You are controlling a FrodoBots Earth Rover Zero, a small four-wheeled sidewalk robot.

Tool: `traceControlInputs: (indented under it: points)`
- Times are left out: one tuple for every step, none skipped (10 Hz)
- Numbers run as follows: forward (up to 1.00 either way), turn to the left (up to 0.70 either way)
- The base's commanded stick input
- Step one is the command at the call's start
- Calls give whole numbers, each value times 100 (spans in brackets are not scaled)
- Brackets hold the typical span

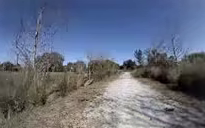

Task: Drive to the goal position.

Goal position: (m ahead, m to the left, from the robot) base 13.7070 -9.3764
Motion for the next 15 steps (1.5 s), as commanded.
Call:
traceControlInputs:
  points:
    - [70, -14]
    - [70, -18]
    - [70, -19]
    - [70, -19]
    - [70, -19]
    - [70, -19]
    - [70, -19]
    - [70, -6]
    - [70, 0]
    - [70, 0]
    - [70, 0]
    - [70, 0]
    - [70, 0]
    - [70, 0]
    - [70, 0]
